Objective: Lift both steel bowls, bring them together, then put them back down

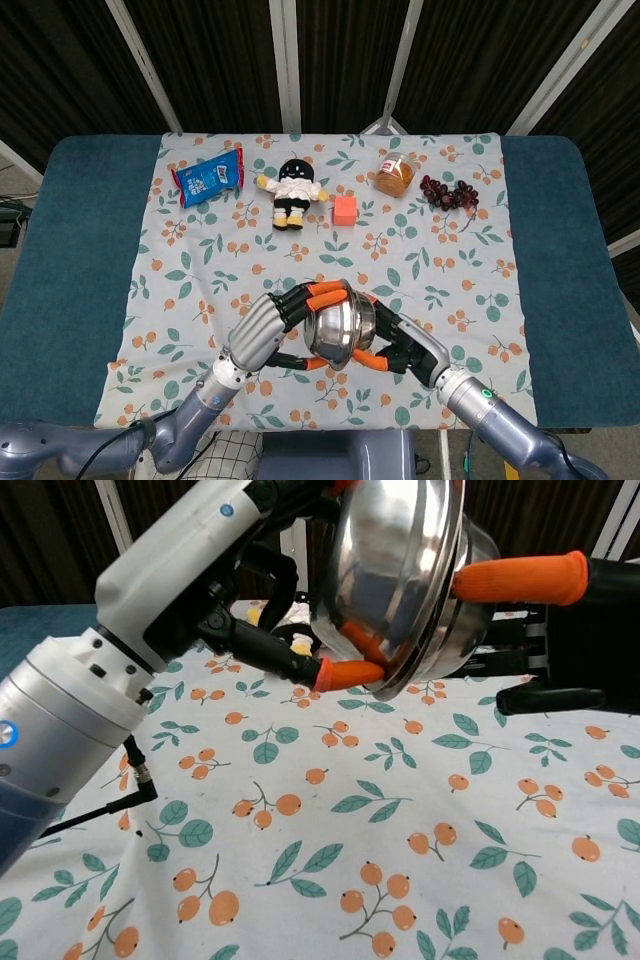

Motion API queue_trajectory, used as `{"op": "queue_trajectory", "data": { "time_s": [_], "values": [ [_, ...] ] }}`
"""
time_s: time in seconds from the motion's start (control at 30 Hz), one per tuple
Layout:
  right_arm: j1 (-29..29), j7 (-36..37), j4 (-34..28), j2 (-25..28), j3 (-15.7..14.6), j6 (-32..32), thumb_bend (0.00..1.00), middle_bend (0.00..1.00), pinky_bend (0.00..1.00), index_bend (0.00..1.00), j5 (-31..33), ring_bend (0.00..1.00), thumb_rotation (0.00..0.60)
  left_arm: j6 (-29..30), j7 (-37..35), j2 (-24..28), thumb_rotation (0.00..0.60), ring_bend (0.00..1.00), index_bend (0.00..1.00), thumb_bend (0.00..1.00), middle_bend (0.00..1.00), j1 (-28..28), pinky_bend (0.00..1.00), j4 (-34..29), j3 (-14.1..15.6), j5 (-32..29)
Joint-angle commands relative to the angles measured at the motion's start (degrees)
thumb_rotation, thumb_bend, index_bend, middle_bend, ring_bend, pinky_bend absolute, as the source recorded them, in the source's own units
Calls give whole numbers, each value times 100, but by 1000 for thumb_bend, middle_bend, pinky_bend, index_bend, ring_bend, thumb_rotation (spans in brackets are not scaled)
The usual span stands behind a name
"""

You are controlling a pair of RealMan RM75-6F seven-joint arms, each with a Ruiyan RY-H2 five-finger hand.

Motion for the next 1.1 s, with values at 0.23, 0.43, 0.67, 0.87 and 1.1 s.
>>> {"op": "queue_trajectory", "data": {
  "time_s": [0.23,0.43,0.67,0.87,1.1],
  "values": [
    [-199,767,532,285,217,-280,395,980,1000,1000,-368,986,600,53,169,361,600,608,581,498,714,76,778,-372,33,20],
    [-273,1292,763,341,283,-405,395,981,1000,1000,-736,986,600,-42,223,432,600,608,581,498,714,78,778,-434,20,-82],
    [-292,1440,581,324,246,-373,397,981,1000,1000,-982,987,600,-91,184,303,600,608,581,497,713,17,778,-238,1,-104],
    [-265,1251,285,266,162,-325,399,981,1000,1000,-1079,988,600,-177,115,130,600,608,581,497,713,-49,777,-16,-1,-165],
    [-235,983,96,183,69,-251,399,981,1000,1000,-977,988,600,-210,112,-82,600,608,581,497,713,-117,778,155,42,-135]
  ]
}}
